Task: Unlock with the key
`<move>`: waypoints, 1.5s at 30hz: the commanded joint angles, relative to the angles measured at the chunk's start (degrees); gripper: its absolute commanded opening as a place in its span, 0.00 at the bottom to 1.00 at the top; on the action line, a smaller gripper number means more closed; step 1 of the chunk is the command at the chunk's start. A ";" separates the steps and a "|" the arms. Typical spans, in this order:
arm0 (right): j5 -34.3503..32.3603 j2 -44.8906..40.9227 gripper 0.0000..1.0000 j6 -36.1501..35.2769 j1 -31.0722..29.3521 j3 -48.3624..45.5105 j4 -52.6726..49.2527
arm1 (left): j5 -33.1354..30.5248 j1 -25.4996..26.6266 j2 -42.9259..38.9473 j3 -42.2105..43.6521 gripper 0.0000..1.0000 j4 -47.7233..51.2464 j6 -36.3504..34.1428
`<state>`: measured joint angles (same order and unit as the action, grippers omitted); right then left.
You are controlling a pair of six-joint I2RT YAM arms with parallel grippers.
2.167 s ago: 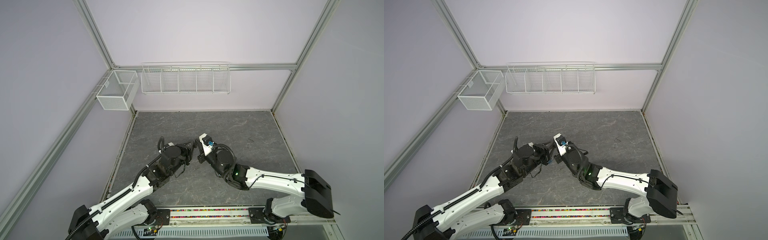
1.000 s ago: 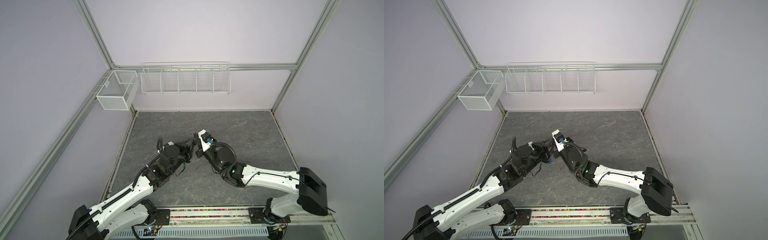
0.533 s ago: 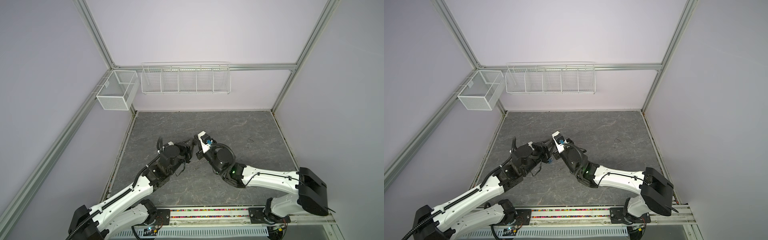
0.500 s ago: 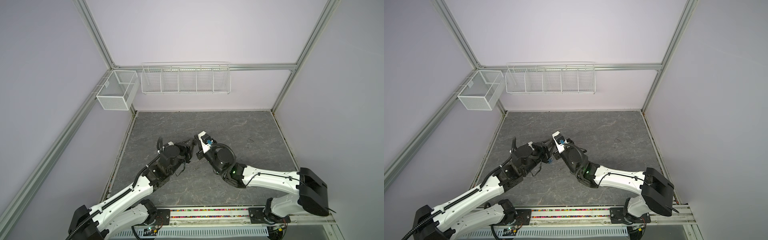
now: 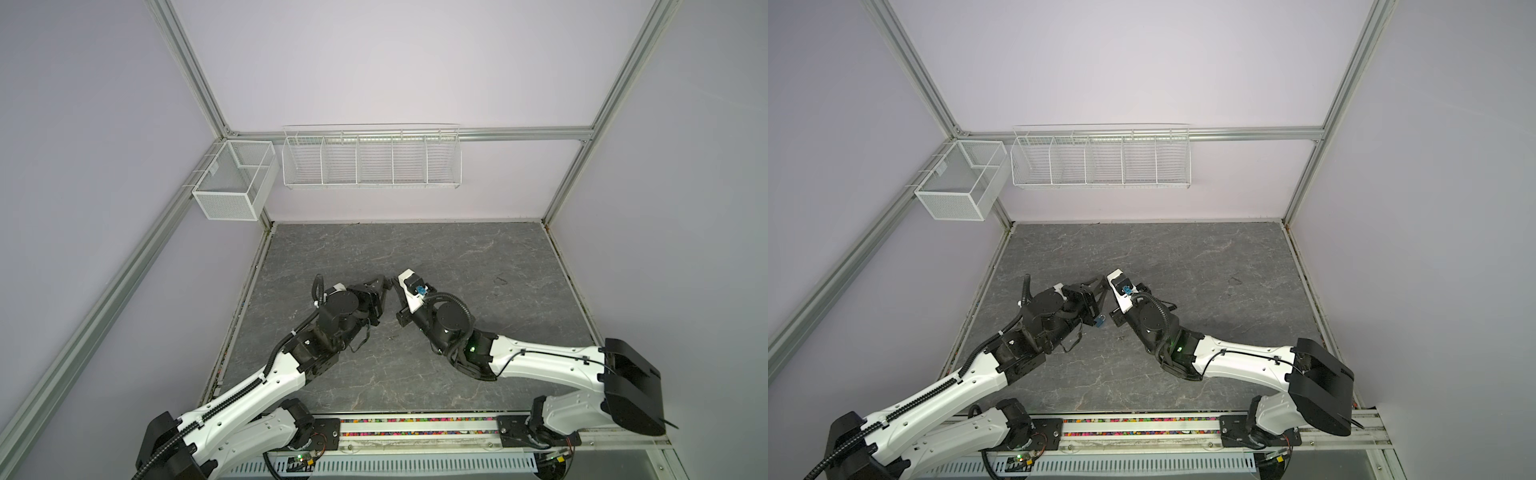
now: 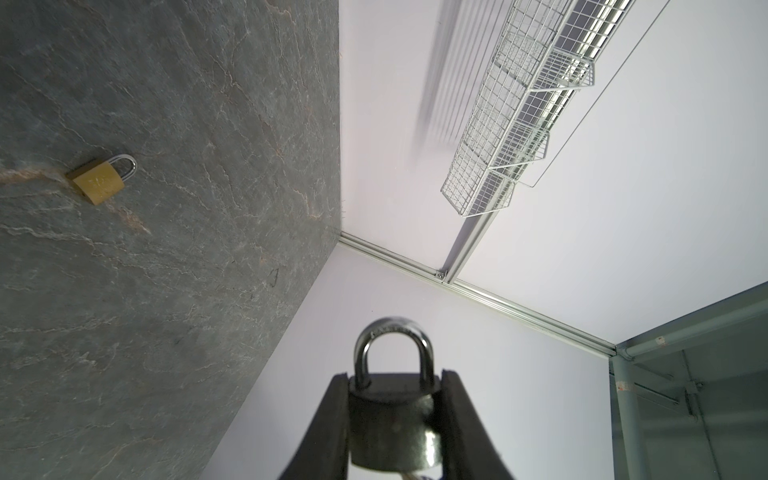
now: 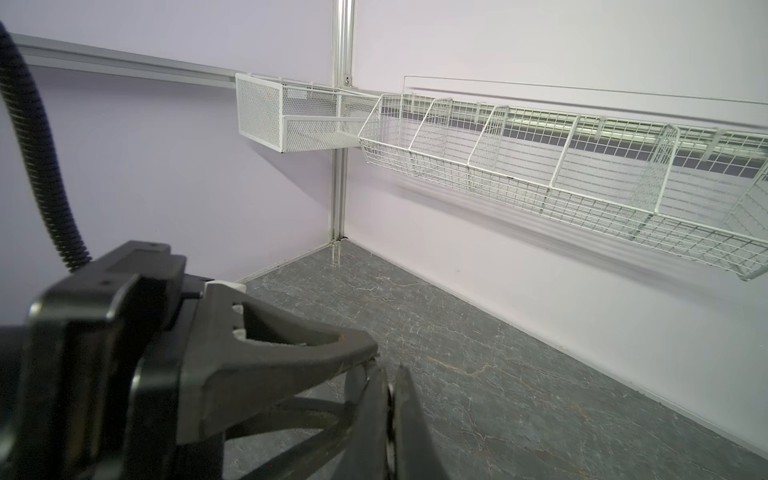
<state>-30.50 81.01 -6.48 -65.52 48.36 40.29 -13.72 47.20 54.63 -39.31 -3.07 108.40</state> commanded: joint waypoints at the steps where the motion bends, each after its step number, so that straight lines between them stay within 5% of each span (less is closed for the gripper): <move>1: 0.48 -1.44 0.07 -2.02 -0.33 1.65 1.23 | -0.70 0.00 -0.93 0.07 0.00 -1.07 0.80; 13: -0.25 3.60 0.07 -3.66 0.91 6.12 2.51 | 0.19 0.07 -0.88 -0.49 0.00 -0.78 0.28; 45: 0.14 1.67 0.07 0.35 -0.81 -0.58 0.25 | -4.46 0.05 -2.04 0.11 0.00 -1.67 0.61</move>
<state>-30.22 83.09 -7.11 -65.73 48.60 40.01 -16.73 47.27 53.54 -39.03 -3.11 108.38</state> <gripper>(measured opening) 0.070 0.288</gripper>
